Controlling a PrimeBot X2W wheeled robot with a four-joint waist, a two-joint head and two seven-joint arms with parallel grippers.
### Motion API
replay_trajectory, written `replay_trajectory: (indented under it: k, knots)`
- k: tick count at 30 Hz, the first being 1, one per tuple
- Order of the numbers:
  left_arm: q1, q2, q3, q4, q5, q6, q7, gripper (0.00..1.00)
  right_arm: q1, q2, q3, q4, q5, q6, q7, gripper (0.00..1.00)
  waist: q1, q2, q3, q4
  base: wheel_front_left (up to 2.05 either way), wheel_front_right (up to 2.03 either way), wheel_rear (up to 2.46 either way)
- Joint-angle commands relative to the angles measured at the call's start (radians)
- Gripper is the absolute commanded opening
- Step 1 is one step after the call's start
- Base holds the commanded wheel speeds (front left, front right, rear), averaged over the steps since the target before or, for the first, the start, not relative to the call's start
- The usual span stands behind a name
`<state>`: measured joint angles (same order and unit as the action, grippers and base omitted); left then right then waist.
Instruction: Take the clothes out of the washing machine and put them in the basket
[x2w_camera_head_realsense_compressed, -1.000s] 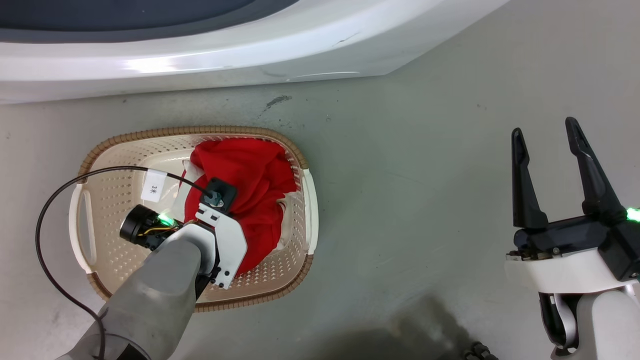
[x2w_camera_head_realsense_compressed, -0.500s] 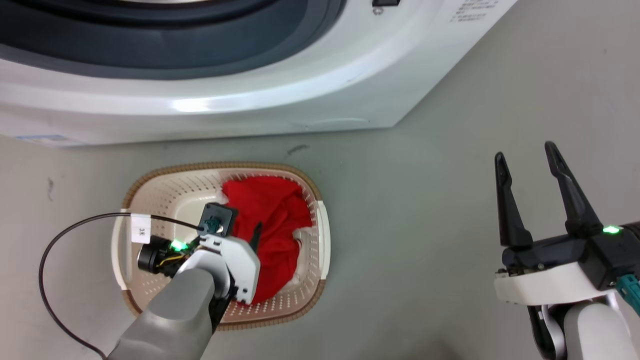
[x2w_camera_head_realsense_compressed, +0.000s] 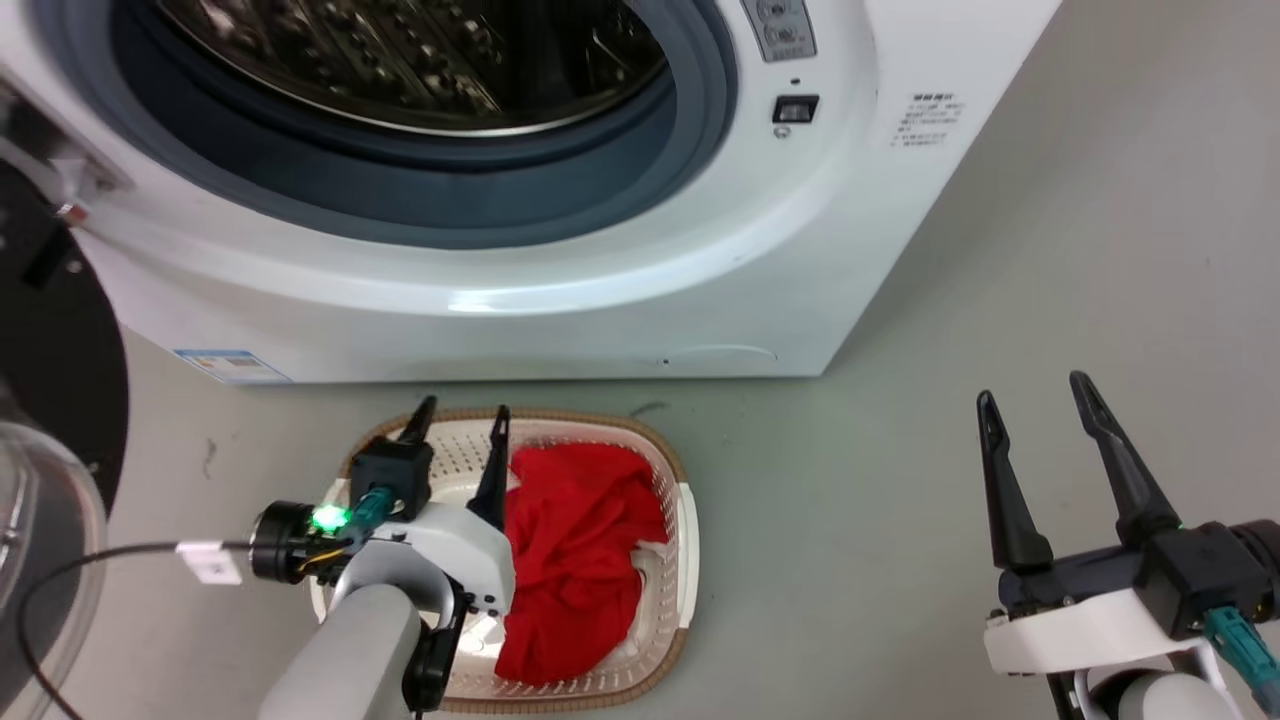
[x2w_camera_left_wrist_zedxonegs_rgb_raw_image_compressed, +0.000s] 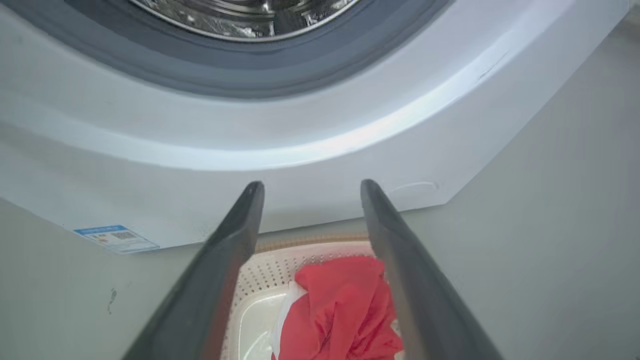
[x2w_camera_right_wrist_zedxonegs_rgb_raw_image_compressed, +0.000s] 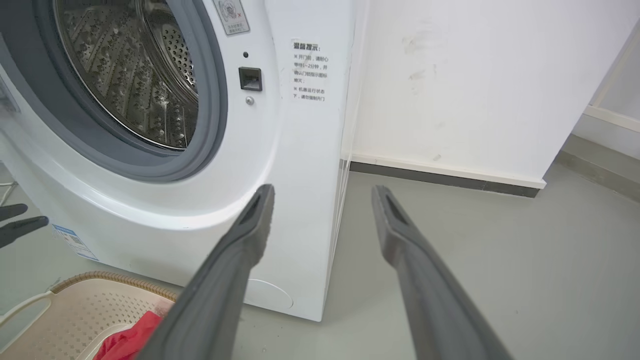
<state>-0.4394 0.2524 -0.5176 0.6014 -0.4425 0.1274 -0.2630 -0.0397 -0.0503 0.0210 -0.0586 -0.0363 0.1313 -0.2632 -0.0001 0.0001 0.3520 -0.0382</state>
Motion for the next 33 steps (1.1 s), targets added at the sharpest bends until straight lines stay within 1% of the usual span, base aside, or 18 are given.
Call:
replay_trajectory:
  k: [1, 4, 6, 10, 16, 19, 24, 33]
  knots:
    - [0.027, -0.004, 0.031, -0.039, 0.02, 0.012, -0.002, 1.0, 0.015, 0.0, -0.001, 0.004, -0.002, -0.001, -0.002, 1.0, 0.0001, -0.0001, -0.039, 0.019, 0.0, 0.0, 0.0]
    - [0.101, -0.018, 0.121, -0.155, 0.082, 0.035, -0.002, 1.0, 0.033, 0.0, -0.002, 0.004, -0.001, -0.001, -0.002, 1.0, 0.0001, -0.0001, -0.072, 0.028, 0.0, 0.0, 0.0]
    - [0.141, -0.031, 0.167, -0.225, 0.125, 0.041, -0.002, 1.0, 0.046, 0.0, 0.002, 0.005, -0.003, -0.001, -0.002, 1.0, 0.0001, -0.0001, -0.091, 0.033, 0.0, 0.0, 0.0]
    - [0.218, -0.059, 0.253, -0.352, 0.202, 0.033, -0.002, 1.0, 0.069, 0.0, 0.009, 0.009, -0.005, -0.001, -0.002, 1.0, 0.0001, -0.0001, -0.128, 0.039, 0.0, 0.0, 0.0]
    - [0.313, -0.12, 0.357, -0.476, 0.28, 0.015, -0.002, 1.0, 0.109, 0.0, 0.0, 0.001, 0.016, -0.001, -0.002, 1.0, 0.0001, -0.0001, -0.191, 0.047, 0.0, 0.0, 0.0]
    - [0.351, -0.142, 0.393, -0.514, 0.312, 0.005, -0.002, 1.0, 0.124, 0.0, -0.004, -0.006, 0.025, -0.001, -0.002, 1.0, 0.0001, -0.0001, -0.216, 0.048, 0.0, 0.0, 0.0]
    - [0.412, -0.168, 0.428, -0.536, 0.345, -0.013, -0.003, 1.0, 0.145, 0.0, 0.003, -0.014, 0.032, -0.001, -0.002, 1.0, 0.0001, -0.0001, -0.251, 0.05, 0.0, 0.0, 0.0]
    - [0.487, -0.19, 0.446, -0.542, 0.382, -0.032, -0.003, 1.0, 0.173, 0.0, 0.004, -0.015, 0.044, -0.001, -0.002, 1.0, 0.0001, -0.0001, -0.293, 0.051, 0.0, 0.0, 0.0]
